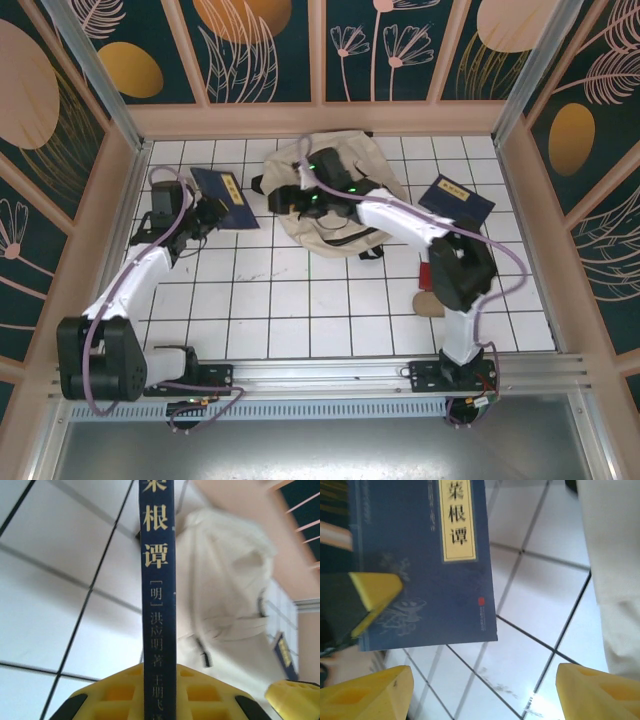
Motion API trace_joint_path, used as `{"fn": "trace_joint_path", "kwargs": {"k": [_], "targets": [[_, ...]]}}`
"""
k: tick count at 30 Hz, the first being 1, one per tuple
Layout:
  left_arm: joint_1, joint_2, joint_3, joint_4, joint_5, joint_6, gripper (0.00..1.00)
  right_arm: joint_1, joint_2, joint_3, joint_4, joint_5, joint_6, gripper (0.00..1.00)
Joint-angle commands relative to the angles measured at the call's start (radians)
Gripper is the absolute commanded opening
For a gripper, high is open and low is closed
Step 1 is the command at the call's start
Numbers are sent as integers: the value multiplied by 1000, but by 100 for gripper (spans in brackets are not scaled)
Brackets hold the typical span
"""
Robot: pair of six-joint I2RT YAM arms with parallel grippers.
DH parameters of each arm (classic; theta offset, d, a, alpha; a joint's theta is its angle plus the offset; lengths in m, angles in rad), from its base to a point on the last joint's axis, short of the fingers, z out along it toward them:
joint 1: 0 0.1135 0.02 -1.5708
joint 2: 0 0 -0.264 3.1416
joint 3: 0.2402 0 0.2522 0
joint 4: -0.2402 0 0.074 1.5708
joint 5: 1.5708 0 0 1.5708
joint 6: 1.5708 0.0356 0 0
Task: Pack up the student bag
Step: Pick up the book from the middle-left of the table, then pass the book.
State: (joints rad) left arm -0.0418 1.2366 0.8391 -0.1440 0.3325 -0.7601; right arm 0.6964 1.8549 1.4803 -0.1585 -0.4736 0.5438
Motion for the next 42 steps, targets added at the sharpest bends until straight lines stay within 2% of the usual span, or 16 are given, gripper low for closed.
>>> {"fn": "trace_joint_path", "kwargs": {"k": [1, 4, 9, 12, 14, 18, 23, 31, 37, 42], "targets": [[-13, -61, 40, 90, 59, -26, 0, -68, -93, -140, 155, -45, 55, 77], [-58, -62, 55, 223, 115, -106, 1, -129, -183, -260, 242, -96, 89, 79], [-211, 36, 128, 336, 85, -147, 1, -236, -322, -470, 439, -169, 213, 81], [-285, 92, 129, 480, 48, -238, 0, -270, -385, -563, 544, -163, 295, 82], [-337, 132, 163, 543, -3, -285, 0, -294, -413, -631, 650, -165, 404, 84], [-398, 206, 192, 656, -26, -354, 0, -323, -424, -734, 902, -180, 607, 85], [-449, 269, 201, 769, -31, -448, 0, -321, -400, -768, 1097, -169, 737, 85], [-487, 321, 193, 913, -12, -566, 0, -293, -332, -730, 1241, -165, 845, 83], [-500, 339, 178, 995, -9, -654, 0, -274, -272, -726, 1400, -91, 931, 80], [-500, 348, 160, 1029, -20, -692, 0, -258, -227, -675, 1368, -14, 925, 67]]}}
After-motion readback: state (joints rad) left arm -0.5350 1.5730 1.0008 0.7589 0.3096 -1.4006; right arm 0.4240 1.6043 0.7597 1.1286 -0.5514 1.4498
